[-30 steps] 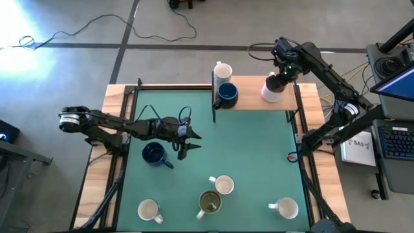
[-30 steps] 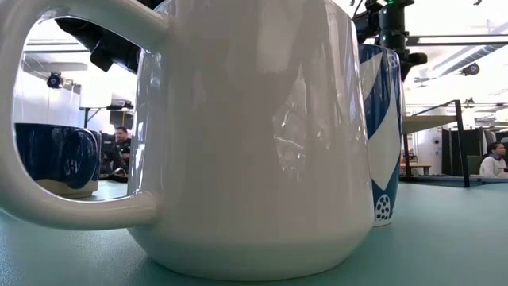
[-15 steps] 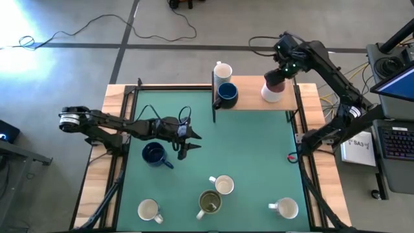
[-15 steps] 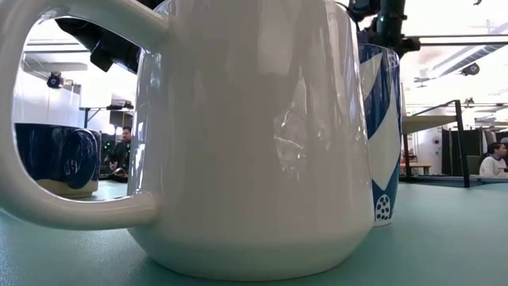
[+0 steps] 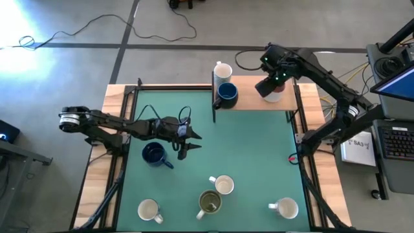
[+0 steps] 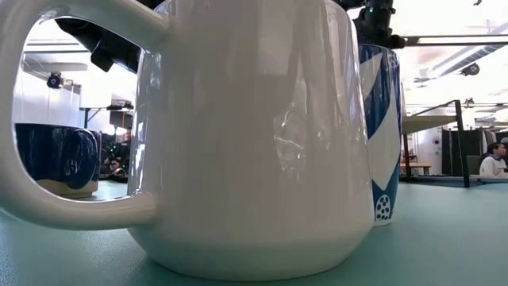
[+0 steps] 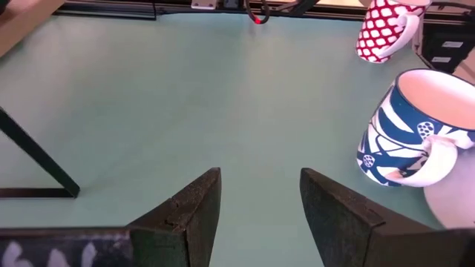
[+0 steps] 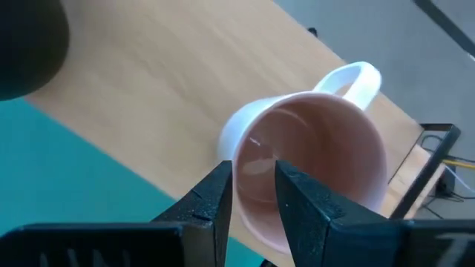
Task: Place coffee mugs
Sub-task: Put the top white mug on the shelf
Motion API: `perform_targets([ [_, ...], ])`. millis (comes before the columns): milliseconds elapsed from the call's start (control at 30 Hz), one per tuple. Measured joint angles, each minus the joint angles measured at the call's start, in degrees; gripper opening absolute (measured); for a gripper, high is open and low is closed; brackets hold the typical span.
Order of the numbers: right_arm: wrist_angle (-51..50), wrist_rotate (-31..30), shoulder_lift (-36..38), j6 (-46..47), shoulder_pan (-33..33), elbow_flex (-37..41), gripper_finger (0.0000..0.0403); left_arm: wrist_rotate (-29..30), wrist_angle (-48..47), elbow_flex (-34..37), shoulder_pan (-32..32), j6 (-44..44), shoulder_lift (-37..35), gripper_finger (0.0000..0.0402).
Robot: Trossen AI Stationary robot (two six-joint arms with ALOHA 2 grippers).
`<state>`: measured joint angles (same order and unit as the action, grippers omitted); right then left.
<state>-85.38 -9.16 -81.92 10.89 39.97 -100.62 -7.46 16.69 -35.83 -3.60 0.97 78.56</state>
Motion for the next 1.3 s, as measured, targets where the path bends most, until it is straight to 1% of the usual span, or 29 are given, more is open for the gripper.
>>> perform_targets([
  [167,0.2,1.6,0.0,0.4,-0.1,0.6,0.0097,-0.7,0.0,0.0,0.0,0.5,0.0,0.0168],
  [300,0.4,1.5,-0.4,0.5,-0.2,1.7,0.0101,-0.7,0.0,0.0,0.0,0.6,0.0,0.0168],
  [400,0.7,0.4,-0.6,0.5,-0.2,3.8,0.0103,-1.1,0.0,0.0,0.0,0.6,0.0,0.0168],
  [633,2.0,0.4,-0.6,-0.2,-0.2,8.0,0.0097,-1.7,0.0,0.0,0.0,0.6,0.0,0.0168],
  [767,2.4,0.3,-0.7,-2.5,-0.2,9.0,0.0078,-1.8,0.1,0.0,0.0,1.1,0.0,0.0168],
  [933,2.3,0.2,-0.7,-4.5,0.3,9.0,0.0022,-1.9,1.0,0.0,0.0,1.1,0.0,0.0168],
  [967,1.7,0.6,-0.7,-5.1,0.7,9.0,0.0017,-1.9,1.1,0.0,-0.1,1.1,0.0,0.0168],
  [1300,2.0,0.1,-0.7,-8.0,7.1,9.1,0.0015,-2.1,1.5,0.0,-0.2,1.7,0.0,0.0168],
])
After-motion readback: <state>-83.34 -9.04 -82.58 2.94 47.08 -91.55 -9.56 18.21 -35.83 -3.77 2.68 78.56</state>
